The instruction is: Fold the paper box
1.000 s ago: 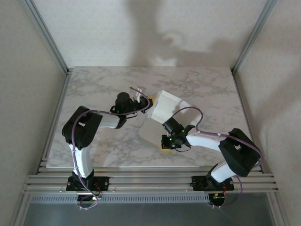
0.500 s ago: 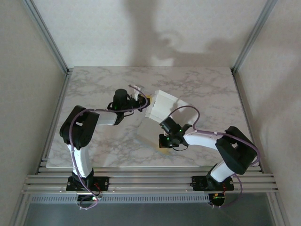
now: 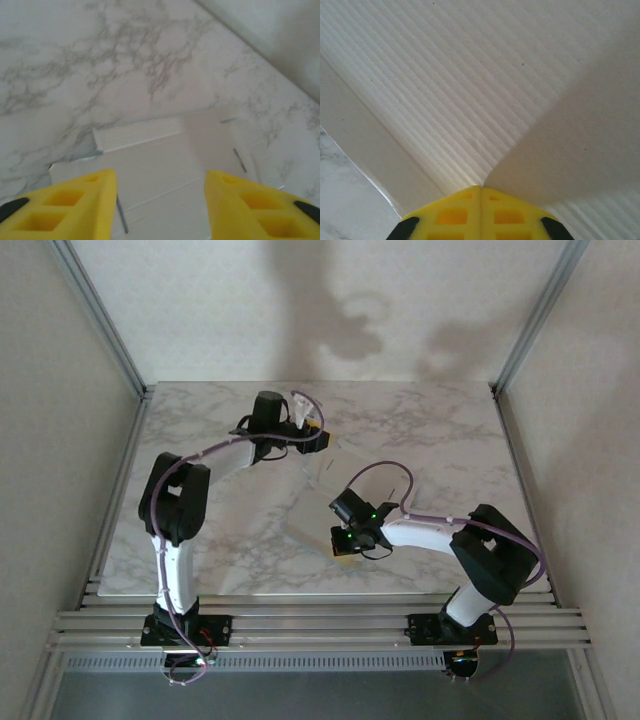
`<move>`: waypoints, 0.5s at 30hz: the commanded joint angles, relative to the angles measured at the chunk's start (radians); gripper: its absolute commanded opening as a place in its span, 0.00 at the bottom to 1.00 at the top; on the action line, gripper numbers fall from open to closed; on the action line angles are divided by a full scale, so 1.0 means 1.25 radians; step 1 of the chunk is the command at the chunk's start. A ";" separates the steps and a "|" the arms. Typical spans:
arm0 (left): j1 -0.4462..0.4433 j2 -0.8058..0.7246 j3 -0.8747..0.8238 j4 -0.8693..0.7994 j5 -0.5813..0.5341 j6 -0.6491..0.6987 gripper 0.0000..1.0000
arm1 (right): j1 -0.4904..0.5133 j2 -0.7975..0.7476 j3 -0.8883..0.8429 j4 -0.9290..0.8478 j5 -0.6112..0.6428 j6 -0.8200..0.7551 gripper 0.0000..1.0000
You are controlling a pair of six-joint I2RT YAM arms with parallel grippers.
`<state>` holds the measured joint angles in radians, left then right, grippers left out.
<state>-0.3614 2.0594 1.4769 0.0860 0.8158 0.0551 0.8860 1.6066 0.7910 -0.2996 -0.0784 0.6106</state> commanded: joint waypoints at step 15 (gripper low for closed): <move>0.045 0.263 0.409 -0.526 -0.007 0.012 0.57 | 0.042 0.012 -0.042 -0.316 0.032 -0.033 0.00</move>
<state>-0.3077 2.3550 1.9400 -0.4782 0.8143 0.0917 0.9211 1.5879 0.8097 -0.4118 -0.0711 0.5682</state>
